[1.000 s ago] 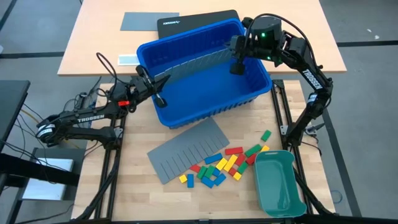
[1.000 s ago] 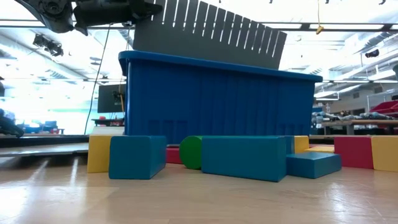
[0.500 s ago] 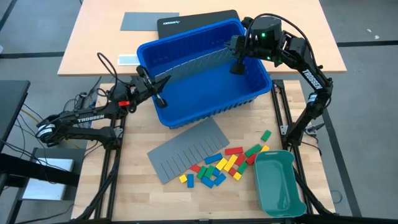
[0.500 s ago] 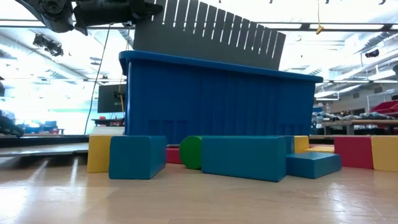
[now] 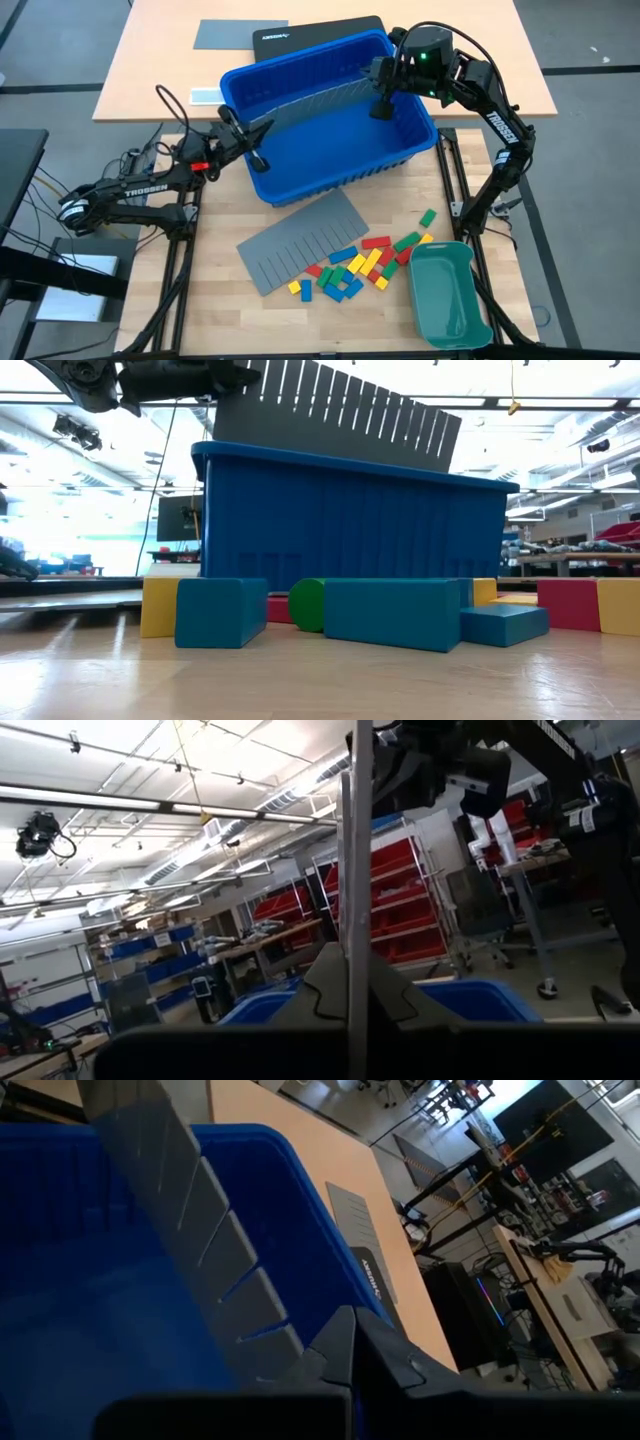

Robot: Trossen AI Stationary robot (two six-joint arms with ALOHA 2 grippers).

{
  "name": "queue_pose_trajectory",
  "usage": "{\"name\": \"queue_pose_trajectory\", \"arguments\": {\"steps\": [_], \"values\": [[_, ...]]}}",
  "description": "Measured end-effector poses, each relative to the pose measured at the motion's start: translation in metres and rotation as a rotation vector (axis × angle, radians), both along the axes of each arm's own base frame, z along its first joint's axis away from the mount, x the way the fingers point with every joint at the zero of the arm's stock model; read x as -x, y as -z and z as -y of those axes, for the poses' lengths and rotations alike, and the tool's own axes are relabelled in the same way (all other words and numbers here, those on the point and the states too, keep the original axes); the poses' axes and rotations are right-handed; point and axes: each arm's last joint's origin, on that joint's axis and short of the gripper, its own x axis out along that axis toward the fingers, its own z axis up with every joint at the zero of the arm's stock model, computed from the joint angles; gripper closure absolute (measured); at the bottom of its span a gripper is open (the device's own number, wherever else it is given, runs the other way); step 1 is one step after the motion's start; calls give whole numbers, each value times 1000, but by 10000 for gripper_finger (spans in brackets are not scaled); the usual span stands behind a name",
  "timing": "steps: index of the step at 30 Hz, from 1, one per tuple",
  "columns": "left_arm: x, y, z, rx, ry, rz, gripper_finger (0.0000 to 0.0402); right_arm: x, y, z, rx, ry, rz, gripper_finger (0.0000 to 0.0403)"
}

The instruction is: Sort Items/Unsort Items

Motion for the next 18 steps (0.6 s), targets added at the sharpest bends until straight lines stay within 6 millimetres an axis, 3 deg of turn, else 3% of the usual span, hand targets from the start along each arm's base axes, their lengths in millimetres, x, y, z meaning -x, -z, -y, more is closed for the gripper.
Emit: {"name": "queue_pose_trajectory", "arguments": {"steps": [18], "values": [[1,-3,1,-11,13,32,400,0,0,0,0,-1,0,402]]}}
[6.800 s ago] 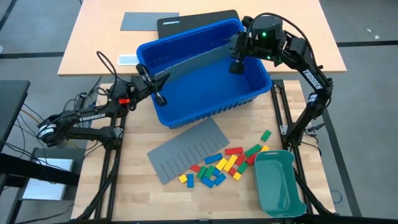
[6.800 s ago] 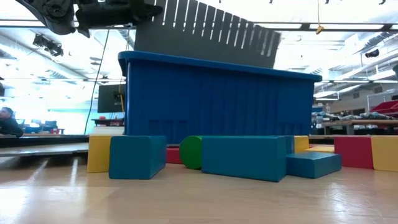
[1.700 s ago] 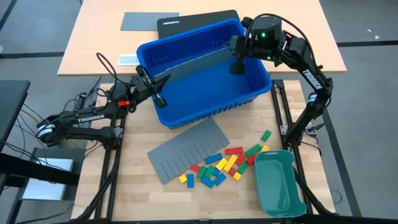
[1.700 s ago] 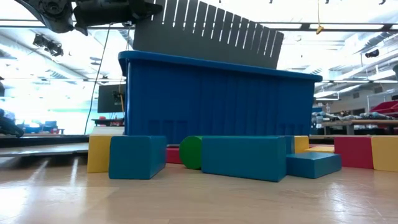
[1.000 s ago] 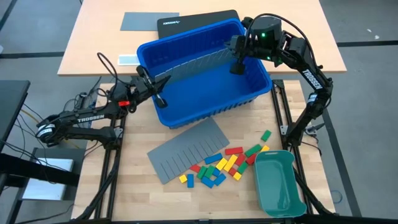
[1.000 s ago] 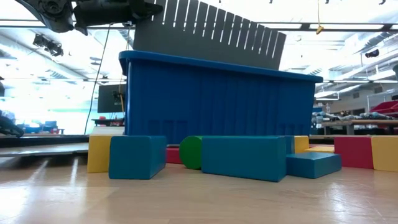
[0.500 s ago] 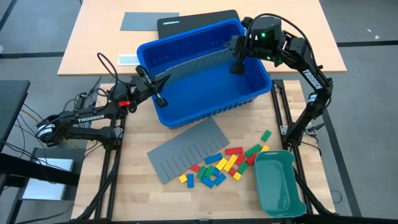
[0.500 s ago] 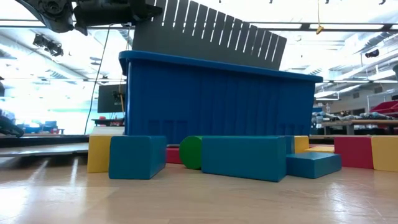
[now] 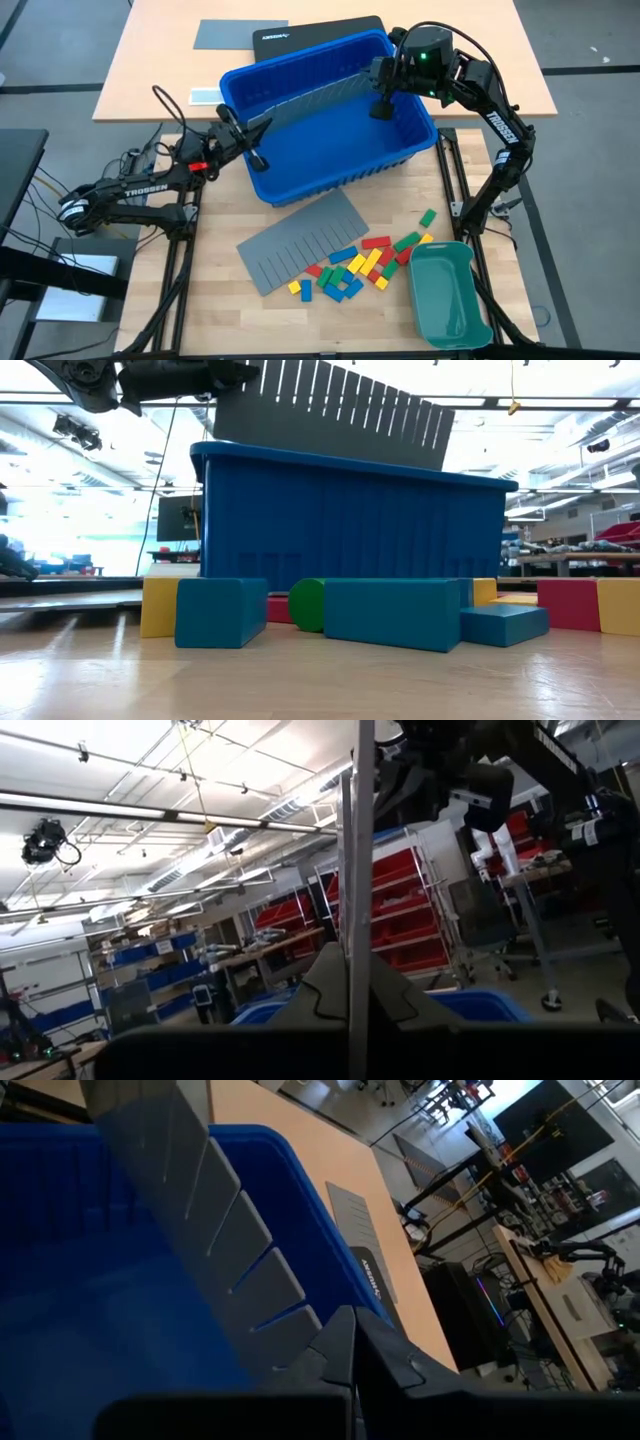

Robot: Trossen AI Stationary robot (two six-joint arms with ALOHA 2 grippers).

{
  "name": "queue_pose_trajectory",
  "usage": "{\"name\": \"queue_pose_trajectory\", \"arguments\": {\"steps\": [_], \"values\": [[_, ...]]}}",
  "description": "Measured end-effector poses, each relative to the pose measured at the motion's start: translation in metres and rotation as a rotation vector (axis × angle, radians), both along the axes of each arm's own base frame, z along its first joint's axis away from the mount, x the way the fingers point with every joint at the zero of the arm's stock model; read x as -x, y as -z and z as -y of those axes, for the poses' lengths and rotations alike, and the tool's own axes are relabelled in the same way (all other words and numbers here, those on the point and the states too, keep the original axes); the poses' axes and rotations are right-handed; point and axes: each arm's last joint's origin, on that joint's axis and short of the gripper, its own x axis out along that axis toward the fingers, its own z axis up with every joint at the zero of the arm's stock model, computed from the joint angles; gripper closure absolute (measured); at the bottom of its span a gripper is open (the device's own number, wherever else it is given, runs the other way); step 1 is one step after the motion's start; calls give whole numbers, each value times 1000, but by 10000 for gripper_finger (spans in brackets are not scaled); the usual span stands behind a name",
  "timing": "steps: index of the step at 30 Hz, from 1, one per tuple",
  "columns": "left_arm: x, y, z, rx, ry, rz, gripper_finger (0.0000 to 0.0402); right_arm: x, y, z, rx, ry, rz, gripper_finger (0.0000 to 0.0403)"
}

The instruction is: Sort Items/Unsort Items

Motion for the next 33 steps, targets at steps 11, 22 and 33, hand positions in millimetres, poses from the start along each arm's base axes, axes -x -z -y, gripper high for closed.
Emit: {"name": "queue_pose_trajectory", "arguments": {"steps": [11,22,33], "values": [[-1,1,0,11,25,-3,400,0,0,0,0,0,0,402],[0,1,0,6,-2,-9,400,0,0,0,0,0,-1,403],[-1,3,-1,16,0,-27,400,0,0,0,0,-1,-3,403]]}}
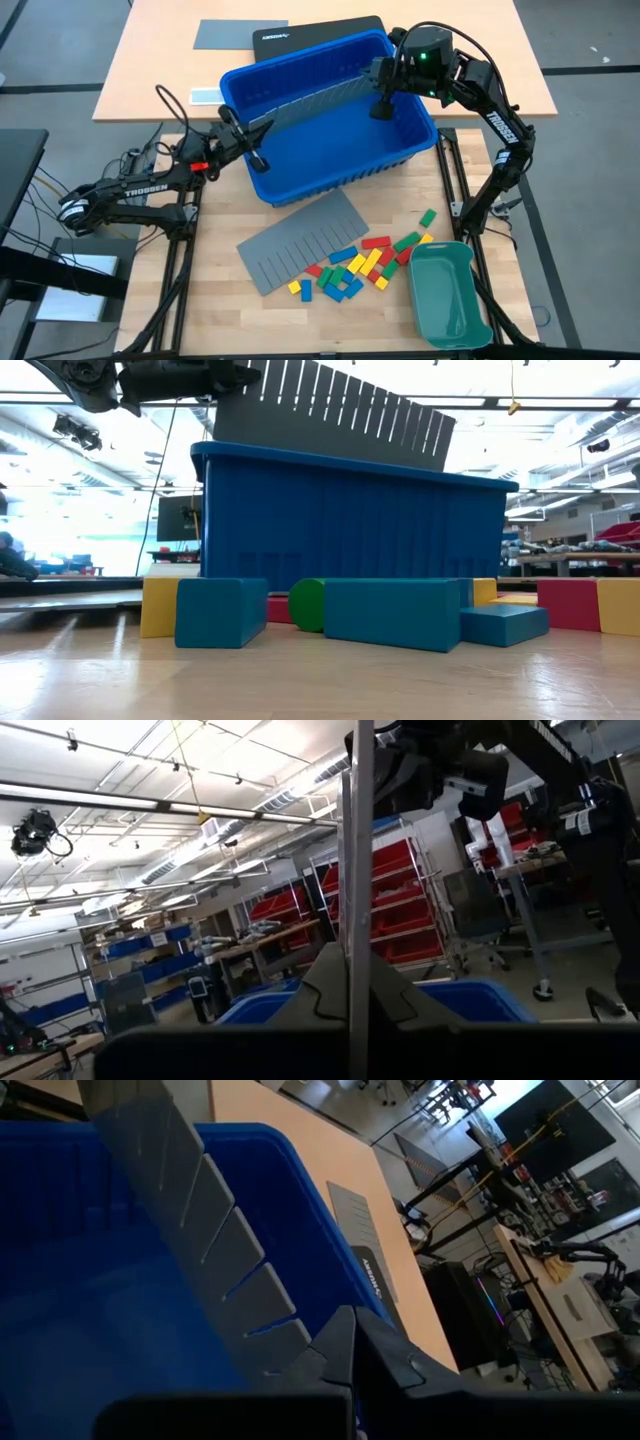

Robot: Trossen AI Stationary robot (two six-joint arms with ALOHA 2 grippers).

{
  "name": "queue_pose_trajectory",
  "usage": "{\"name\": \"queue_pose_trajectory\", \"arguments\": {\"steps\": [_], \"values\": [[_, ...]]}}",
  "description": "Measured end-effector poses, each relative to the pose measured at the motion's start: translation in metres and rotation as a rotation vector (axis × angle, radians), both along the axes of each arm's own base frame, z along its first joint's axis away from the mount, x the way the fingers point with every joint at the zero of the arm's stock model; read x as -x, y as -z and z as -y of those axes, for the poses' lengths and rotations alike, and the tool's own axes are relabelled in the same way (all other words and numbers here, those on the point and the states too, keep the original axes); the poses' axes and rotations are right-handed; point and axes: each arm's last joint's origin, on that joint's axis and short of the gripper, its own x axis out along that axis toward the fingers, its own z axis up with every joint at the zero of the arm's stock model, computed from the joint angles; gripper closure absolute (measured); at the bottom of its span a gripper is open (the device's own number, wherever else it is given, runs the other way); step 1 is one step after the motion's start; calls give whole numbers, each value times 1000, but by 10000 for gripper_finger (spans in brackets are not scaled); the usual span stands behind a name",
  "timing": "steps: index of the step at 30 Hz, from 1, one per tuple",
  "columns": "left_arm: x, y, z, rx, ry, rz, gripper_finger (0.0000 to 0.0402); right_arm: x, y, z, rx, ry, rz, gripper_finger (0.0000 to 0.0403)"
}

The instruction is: Sort Items/Unsort Items

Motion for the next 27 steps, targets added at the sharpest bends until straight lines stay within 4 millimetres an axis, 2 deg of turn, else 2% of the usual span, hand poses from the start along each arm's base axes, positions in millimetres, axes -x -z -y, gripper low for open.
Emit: {"name": "queue_pose_trajectory", "arguments": {"steps": [27], "values": [[0,-1,0,-3,7,15,400,0,1,0,-5,0,-11,403]]}}
